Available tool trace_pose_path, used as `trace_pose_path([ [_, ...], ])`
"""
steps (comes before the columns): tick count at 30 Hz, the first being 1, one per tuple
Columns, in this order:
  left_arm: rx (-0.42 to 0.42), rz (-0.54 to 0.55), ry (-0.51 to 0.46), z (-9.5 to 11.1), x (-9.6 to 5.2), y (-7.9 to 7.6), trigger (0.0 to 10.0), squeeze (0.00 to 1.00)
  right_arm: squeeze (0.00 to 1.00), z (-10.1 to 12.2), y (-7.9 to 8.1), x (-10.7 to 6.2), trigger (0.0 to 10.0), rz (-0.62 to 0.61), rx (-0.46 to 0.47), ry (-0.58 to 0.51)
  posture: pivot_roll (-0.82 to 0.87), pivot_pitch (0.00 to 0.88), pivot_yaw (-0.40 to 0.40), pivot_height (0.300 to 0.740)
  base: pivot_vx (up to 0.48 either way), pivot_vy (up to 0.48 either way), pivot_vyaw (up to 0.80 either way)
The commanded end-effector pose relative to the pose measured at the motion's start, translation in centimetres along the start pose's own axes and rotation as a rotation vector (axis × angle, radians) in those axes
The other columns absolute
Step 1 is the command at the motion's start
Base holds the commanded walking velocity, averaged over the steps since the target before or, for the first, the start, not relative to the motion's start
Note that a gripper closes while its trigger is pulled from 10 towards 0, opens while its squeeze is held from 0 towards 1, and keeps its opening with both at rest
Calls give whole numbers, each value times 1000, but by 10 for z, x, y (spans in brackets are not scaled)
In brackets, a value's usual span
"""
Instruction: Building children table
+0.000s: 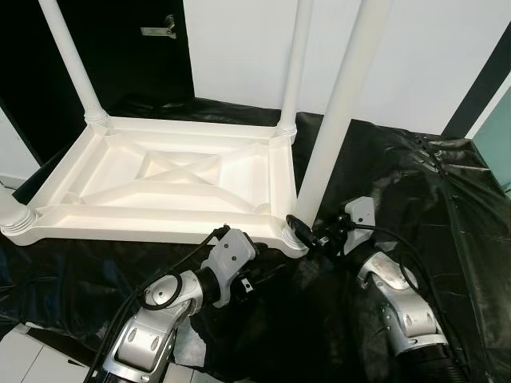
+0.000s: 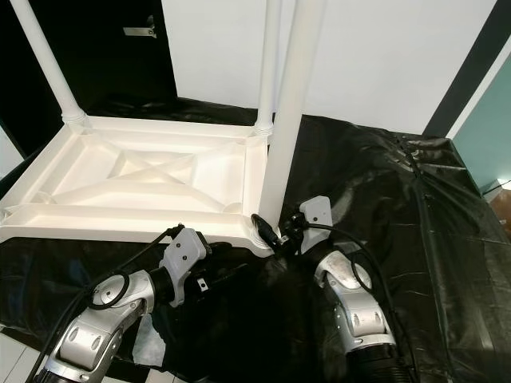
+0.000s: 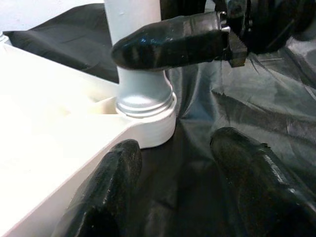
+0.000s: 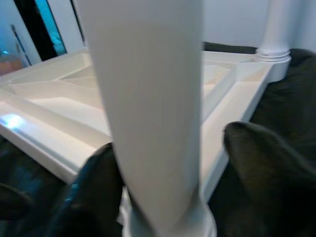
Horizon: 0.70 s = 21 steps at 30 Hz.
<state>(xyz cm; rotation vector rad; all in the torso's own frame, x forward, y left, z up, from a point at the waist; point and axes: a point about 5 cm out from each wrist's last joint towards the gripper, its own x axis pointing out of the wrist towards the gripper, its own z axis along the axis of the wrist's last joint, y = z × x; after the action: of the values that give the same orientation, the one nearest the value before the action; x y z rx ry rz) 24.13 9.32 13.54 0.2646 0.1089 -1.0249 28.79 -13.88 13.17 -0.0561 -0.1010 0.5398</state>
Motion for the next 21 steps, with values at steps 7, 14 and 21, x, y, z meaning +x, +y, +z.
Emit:
trace_pose_path([
  [7, 3, 45, 10, -1, 1, 3, 10000, 0, 0, -1, -22, -2, 10000, 123, -10, 73, 39, 0, -85, 740, 0, 0, 0],
  [14, 15, 43, 11, 0, 2, 6, 10000, 0, 0, -9, -26, 18, 10000, 277, -68, 169, 58, 0, -79, 740, 0, 0, 0],
  [21, 28, 54, 16, 1, -1, 9, 10000, 0, 0, -9, -23, 43, 10000, 347, -131, 198, 73, 0, -81, 740, 0, 0, 0],
])
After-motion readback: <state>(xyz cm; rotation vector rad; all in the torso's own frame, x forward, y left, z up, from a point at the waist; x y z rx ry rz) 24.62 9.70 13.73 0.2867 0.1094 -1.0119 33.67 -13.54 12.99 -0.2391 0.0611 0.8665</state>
